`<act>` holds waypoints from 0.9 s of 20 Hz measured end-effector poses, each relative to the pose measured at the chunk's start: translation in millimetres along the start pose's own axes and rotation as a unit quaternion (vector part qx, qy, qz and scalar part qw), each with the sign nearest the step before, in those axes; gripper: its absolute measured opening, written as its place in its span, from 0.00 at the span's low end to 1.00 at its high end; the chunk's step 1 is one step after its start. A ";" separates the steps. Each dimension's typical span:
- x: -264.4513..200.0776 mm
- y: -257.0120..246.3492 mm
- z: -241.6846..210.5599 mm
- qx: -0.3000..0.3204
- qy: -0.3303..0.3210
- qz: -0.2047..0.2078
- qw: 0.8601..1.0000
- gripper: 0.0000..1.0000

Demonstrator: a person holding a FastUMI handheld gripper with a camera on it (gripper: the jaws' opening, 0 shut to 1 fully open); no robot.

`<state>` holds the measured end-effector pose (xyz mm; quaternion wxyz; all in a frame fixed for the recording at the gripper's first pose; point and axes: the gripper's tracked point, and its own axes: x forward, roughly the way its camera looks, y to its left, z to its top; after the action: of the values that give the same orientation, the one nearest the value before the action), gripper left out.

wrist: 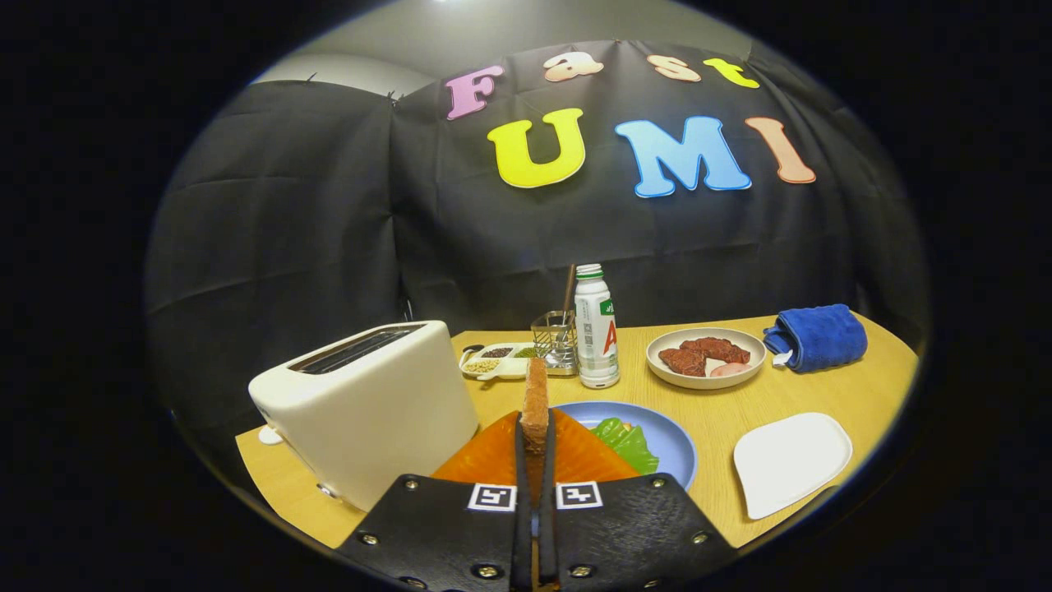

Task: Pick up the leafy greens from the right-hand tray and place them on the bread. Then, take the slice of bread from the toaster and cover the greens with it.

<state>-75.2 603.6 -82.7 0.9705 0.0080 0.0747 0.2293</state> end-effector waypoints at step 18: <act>-0.6 -29.3 -11.5 -0.029 0.016 -0.028 0.999 0.09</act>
<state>-64.5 576.9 -95.4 0.9749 -0.0260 0.0833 0.2046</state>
